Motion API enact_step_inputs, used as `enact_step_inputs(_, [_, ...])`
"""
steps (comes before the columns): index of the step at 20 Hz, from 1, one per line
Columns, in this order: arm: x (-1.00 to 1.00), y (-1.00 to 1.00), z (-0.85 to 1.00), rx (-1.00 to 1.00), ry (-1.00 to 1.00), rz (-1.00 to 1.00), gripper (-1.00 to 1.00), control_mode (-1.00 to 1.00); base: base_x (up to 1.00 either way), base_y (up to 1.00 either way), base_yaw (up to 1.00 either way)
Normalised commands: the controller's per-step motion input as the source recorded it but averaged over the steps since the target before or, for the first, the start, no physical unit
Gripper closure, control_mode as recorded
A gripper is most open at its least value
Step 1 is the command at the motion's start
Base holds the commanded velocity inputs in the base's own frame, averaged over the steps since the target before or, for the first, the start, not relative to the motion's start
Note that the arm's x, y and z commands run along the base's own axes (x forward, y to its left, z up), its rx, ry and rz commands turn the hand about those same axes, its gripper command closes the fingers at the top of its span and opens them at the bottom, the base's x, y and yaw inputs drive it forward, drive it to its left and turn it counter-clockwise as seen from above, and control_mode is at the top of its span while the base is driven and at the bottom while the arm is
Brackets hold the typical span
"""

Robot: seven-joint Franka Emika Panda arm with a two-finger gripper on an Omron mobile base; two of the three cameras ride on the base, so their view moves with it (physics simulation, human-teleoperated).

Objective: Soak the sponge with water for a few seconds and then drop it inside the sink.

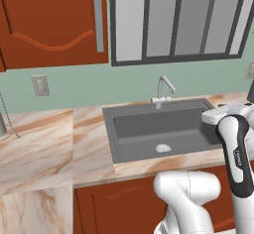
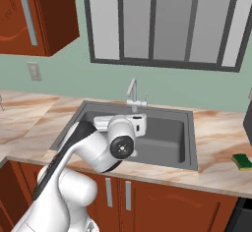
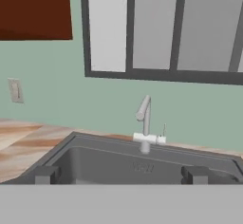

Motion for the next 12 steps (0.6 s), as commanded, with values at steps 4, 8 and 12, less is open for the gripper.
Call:
enact_step_inputs(4, [0.19, 0.00, 0.00, 0.00, -0.03, 0.03, -1.00, -1.00, 0.00, 0.00, 0.00])
enact_step_inputs(8, [0.13, 0.00, 0.00, 0.00, 0.00, 0.04, -1.00, -1.00, 0.00, 0.00, 0.00])
enact_step_inputs(12, [0.13, 0.00, 0.00, 0.00, 0.00, 0.02, -1.00, -1.00, 0.00, 0.00, 0.00])
